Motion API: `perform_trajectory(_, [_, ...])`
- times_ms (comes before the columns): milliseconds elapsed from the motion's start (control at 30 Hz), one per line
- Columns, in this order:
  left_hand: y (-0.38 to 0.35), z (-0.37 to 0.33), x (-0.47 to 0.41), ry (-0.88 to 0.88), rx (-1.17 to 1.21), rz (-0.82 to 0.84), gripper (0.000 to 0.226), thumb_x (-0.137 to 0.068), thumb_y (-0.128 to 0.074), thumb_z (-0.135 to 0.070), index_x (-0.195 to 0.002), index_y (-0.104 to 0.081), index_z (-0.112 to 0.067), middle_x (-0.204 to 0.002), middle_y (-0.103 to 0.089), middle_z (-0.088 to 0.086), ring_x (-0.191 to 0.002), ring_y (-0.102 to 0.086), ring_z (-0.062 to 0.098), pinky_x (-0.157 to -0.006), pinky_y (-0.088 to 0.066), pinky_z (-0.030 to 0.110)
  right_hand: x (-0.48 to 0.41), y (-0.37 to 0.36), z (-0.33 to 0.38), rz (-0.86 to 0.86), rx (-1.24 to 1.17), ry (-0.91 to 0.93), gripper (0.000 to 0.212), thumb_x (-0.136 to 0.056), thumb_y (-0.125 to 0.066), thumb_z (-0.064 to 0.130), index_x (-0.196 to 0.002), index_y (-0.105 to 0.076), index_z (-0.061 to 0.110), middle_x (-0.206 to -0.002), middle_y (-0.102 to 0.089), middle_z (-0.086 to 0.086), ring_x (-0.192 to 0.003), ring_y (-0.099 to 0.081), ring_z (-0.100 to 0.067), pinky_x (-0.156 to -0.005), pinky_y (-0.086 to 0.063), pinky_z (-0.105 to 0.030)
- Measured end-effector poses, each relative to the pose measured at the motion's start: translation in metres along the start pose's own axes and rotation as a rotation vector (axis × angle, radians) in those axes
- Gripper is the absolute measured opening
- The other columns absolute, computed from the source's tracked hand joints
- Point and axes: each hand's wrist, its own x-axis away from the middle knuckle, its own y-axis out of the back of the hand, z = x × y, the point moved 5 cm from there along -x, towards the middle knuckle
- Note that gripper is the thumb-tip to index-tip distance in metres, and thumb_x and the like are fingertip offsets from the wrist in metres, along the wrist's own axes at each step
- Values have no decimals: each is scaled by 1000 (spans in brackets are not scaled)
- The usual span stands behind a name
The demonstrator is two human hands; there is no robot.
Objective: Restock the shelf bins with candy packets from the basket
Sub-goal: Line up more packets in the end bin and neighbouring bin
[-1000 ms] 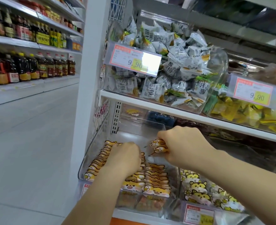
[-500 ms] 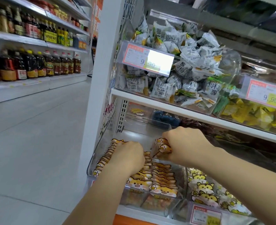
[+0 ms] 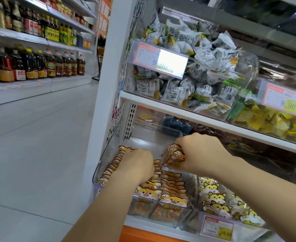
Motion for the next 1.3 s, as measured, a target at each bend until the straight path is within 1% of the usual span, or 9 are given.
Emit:
perform_trajectory(200, [-1, 0, 0, 12, 4, -4, 26, -99, -46, -25, -108, -69, -16, -109, -69, 5, -96, -63, 25, -80, -39, 34, -5, -6, 3, 32, 17, -2, 24, -83, -67, 46, -98, -59, 28, -91, -64, 3, -81, -64, -24, -63, -46, -30])
perform_trajectory(300, [-1, 0, 0, 12, 5, 7, 26, -99, -46, -25, -109, -68, -16, -111, -68, 5, -99, -63, 26, -85, -41, 36, -5, -4, 0, 38, -1, -12, 22, -81, -67, 43, -96, -58, 30, -88, -62, 5, -80, -63, -23, -63, -47, -30])
perform_trajectory(433, [-1, 0, -1, 14, 18, 7, 25, -99, -46, -25, -111, -66, -15, -112, -68, 5, -99, -63, 25, -81, -39, 34, -4, 1, -2, 39, -8, -10, 22, -81, -67, 43, -97, -58, 30, -90, -62, 6, -82, -64, -23, -64, -48, -30])
perform_trajectory(567, [4, -3, 2, 9, -7, 14, 24, -100, -45, -22, -112, -65, -13, -114, -66, 7, -103, -62, 27, -93, -42, 40, -2, 3, 0, 36, 7, -2, 23, -83, -65, 41, -102, -60, 31, -91, -63, 5, -83, -65, -23, -64, -48, -30])
perform_trajectory(667, [6, -4, 4, 12, -19, 15, 24, -101, -45, -22, -112, -65, -13, -113, -66, 7, -104, -62, 27, -97, -43, 42, -1, 5, 0, 42, 9, -7, 23, -84, -65, 40, -104, -60, 30, -92, -63, 5, -84, -65, -23, -63, -46, -29])
perform_trajectory(800, [5, -4, 3, 12, -19, 16, 24, -101, -45, -22, -109, -66, -14, -111, -66, 7, -100, -62, 27, -93, -43, 41, -2, 4, 0, 40, 10, -10, 22, -85, -65, 39, -104, -59, 30, -94, -63, 4, -86, -64, -23, -64, -42, -29])
perform_trajectory(967, [4, -4, 3, 12, -30, 9, 24, -100, -46, -23, -110, -66, -14, -111, -67, 6, -100, -62, 27, -81, -38, 35, -7, -10, 5, 53, 46, -14, 29, -83, -69, 46, -105, -61, 27, -96, -65, 0, -86, -66, -26, -64, -43, -30])
perform_trajectory(1167, [8, -6, 8, 14, -29, -22, 20, -100, -49, -21, -106, -66, -13, -106, -67, 7, -96, -62, 27, -77, -35, 33, -8, -25, 7, 158, 57, -41, 29, -86, -64, 24, -114, -57, 22, -104, -64, -4, -95, -64, -28, -66, -44, -32])
perform_trajectory(1300, [10, -7, 10, -6, -28, -41, 20, -100, -48, -21, -102, -67, -14, -103, -66, 7, -96, -62, 28, -80, -38, 36, -11, -35, 8, 193, 44, -53, 32, -87, -63, 20, -119, -56, 22, -108, -64, -5, -97, -64, -29, -68, -47, -33])
